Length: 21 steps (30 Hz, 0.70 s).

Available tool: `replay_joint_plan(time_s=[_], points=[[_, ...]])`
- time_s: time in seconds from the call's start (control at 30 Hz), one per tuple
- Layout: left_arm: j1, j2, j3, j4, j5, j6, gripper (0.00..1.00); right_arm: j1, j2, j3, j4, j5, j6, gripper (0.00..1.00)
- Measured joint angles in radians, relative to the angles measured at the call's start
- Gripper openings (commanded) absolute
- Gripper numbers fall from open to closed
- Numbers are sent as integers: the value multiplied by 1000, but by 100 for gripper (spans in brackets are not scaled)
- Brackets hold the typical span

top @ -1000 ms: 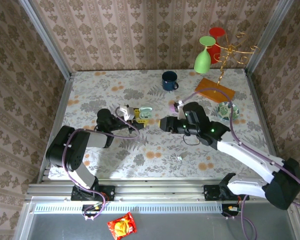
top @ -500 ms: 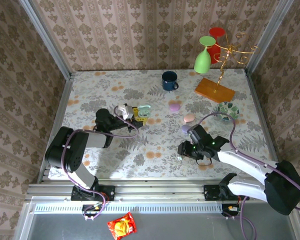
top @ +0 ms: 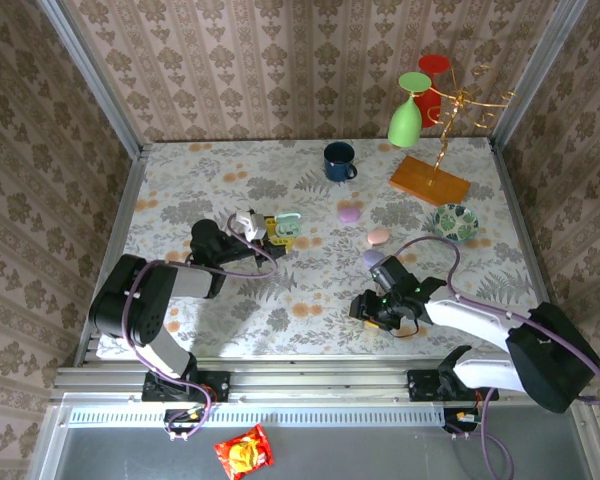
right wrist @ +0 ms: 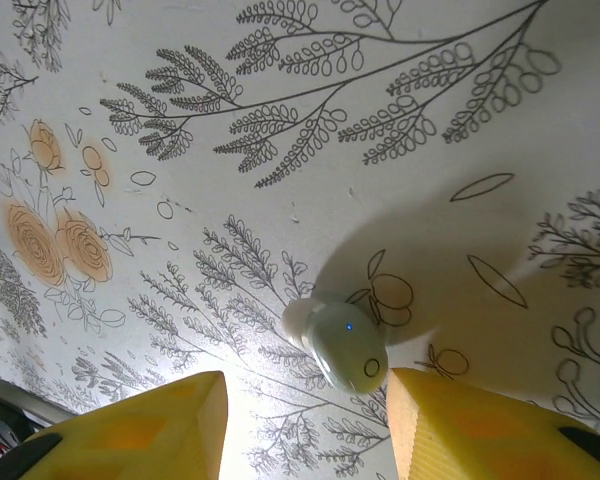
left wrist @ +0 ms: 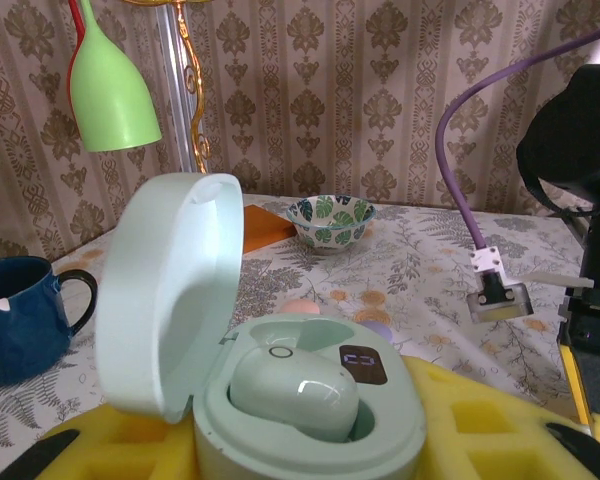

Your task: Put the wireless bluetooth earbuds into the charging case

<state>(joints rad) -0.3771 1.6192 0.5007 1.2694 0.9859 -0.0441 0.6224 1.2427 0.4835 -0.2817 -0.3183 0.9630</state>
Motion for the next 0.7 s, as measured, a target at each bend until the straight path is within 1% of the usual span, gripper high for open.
replay_joint_plan(time_s=[0.27, 0.7], points=[[0, -1, -1, 0, 0, 4, 39, 2, 33, 6, 47, -1, 11, 46], [12, -1, -4, 0, -11, 11, 39, 44, 195, 123, 108, -27, 1, 46]])
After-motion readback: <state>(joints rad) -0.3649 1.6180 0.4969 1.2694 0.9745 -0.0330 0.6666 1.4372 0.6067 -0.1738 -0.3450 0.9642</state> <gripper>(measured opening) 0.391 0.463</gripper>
